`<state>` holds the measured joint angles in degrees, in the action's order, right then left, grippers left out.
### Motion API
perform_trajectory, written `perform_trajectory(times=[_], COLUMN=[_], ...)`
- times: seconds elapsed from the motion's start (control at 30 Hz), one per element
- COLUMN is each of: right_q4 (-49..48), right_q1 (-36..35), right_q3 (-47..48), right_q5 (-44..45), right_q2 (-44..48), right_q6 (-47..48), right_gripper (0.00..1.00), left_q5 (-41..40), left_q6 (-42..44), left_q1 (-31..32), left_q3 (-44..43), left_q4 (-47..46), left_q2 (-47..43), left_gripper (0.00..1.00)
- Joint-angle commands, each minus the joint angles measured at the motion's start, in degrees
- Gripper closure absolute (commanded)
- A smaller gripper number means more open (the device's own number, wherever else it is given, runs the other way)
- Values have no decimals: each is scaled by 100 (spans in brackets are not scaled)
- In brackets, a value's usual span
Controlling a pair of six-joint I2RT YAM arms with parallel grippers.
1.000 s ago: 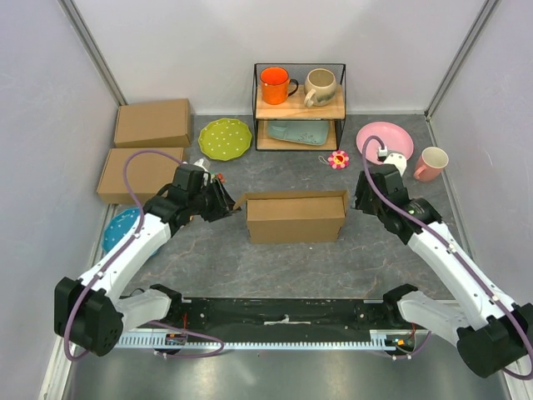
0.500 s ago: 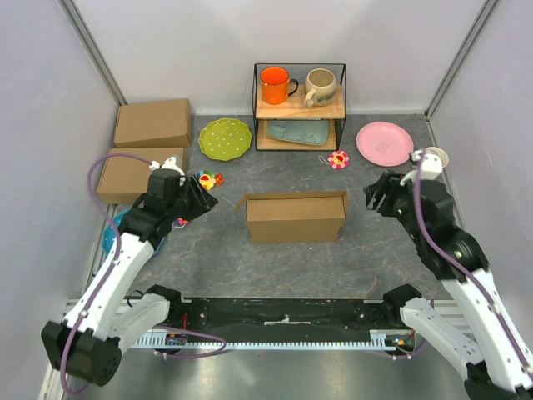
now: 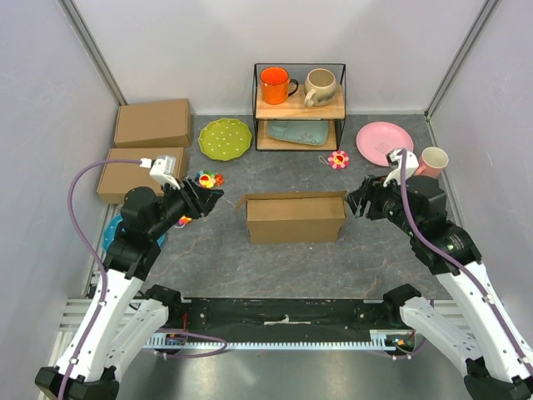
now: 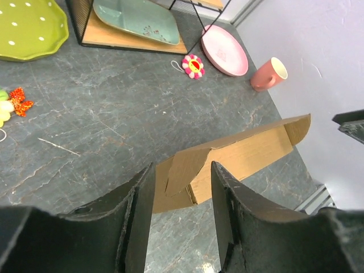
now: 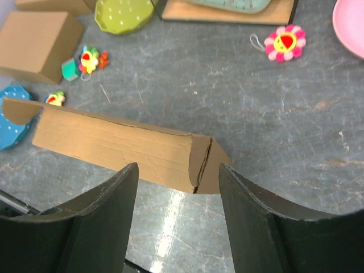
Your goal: Fold the paper box
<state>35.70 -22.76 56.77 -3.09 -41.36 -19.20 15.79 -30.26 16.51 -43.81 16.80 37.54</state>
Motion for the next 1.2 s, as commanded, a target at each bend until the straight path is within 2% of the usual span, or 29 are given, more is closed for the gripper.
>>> perform_trajectory(times=[0.0, 0.2, 0.37, 0.73, 0.93, 1.03, 1.17], right_q4=[-28, -134, -134, -248, -266, -274, -292], right_q1=[-9, -18, -18, -26, -26, -26, -26], right_q3=[-210, -413, -457, -474, -465, -448, -421], right_q5=[-192, -148, -148, -165, -157, -148, -86], right_q2=[-100, -126, -188, -302, -319, -346, -390], right_q6=[57, 13, 30, -5, -5, -22, -22], right_gripper=[34, 33, 33, 33, 33, 33, 33], left_q5=[512, 1092, 1260, 750, 583, 487, 363], left_q6=[416, 942, 1408, 1900, 2130, 2182, 2244], left_q1=[-8, 27, 115, 440, 616, 826, 1038], left_q3=[180, 215, 207, 119, 39, 40, -31], left_q4=[-563, -687, -529, -432, -458, -519, -546], left_q2=[-80, -19, 87, 719, 1071, 1159, 1238], left_gripper=[49, 53, 55, 50, 50, 53, 63])
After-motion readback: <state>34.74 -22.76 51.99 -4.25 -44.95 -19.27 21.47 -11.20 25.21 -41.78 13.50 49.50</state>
